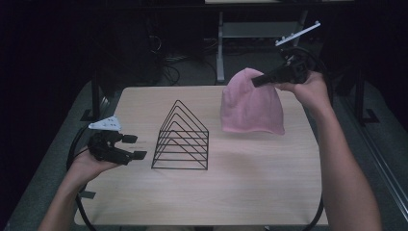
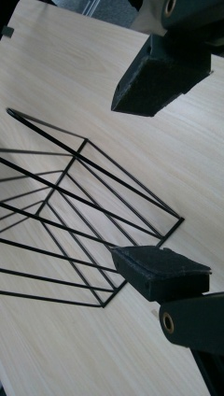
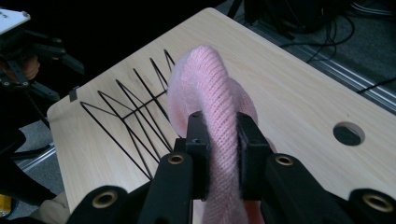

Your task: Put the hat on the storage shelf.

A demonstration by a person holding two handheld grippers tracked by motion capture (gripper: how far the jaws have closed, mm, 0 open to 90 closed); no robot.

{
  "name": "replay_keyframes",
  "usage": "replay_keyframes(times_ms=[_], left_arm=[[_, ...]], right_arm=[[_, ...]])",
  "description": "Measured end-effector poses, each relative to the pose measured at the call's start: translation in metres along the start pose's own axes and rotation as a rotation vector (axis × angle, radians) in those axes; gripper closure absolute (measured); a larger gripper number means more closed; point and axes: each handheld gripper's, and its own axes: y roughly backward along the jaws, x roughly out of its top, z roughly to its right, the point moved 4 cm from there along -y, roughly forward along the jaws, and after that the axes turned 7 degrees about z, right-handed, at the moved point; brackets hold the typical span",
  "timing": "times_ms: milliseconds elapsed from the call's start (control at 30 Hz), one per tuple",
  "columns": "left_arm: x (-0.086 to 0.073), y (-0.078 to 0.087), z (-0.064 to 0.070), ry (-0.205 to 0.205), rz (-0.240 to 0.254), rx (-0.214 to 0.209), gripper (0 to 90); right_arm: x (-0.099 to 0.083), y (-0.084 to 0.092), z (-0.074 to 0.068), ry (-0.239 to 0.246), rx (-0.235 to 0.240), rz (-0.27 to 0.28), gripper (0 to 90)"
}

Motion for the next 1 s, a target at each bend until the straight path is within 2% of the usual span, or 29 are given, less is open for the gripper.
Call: replay_keyframes(times_ms=[100,233,500,767,800,833,900,1000], left_arm=[[0.007,-0.001,0.001,-0.018,-0.009,-0.009,24.9],[0.012,-0.003,0.002,-0.014,-0.011,-0.018,24.9],[0.024,-0.005,0.004,-0.022,-0.015,-0.045,24.9],[0.035,-0.002,0.004,-0.022,-0.005,-0.049,24.9],[0.036,-0.001,0.004,-0.031,-0.010,-0.054,24.9],[0.038,-0.001,0.004,-0.028,-0.002,-0.058,24.9],[0.041,0.000,0.004,-0.020,0.003,-0.065,24.9],[0.045,0.000,0.004,-0.029,0.004,-0.073,24.9]], right_arm=[[0.009,-0.002,-0.007,0.022,0.010,0.000,77.8],[0.017,-0.003,-0.013,0.036,0.022,0.007,77.9],[0.040,-0.008,-0.035,0.089,0.055,0.016,77.9],[0.057,-0.010,-0.048,0.124,0.075,0.025,77.8],[0.057,-0.010,-0.048,0.124,0.075,0.025,77.8],[0.060,-0.011,-0.051,0.138,0.082,0.033,77.8],[0.062,-0.011,-0.054,0.136,0.087,0.032,77.8],[0.067,-0.014,-0.060,0.152,0.100,0.032,77.8]])
